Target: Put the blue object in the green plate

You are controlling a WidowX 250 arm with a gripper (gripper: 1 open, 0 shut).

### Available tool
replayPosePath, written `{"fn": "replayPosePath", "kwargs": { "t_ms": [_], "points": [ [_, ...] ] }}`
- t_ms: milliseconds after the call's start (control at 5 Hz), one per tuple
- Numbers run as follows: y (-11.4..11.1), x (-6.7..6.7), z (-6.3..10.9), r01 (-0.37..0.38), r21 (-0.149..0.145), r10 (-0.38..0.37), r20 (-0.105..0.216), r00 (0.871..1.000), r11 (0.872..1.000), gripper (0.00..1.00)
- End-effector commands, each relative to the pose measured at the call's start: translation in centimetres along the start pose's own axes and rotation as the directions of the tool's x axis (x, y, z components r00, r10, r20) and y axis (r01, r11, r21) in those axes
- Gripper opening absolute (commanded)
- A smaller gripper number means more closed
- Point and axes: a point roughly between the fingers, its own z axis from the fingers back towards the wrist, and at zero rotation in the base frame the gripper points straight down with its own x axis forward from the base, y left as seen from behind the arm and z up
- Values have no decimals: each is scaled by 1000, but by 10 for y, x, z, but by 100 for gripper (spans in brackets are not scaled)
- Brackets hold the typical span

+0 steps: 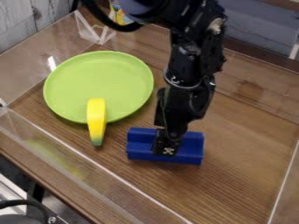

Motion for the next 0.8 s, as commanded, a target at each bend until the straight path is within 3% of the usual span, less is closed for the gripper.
{"fn": "replayPosePath", "kwargs": {
  "t_ms": [0, 600],
  "points": [
    [3, 3, 10, 15, 53, -17, 30, 999, 998, 100],
    [4, 3, 7, 20, 88, -22, 23, 999, 996, 100]
  ]
}}
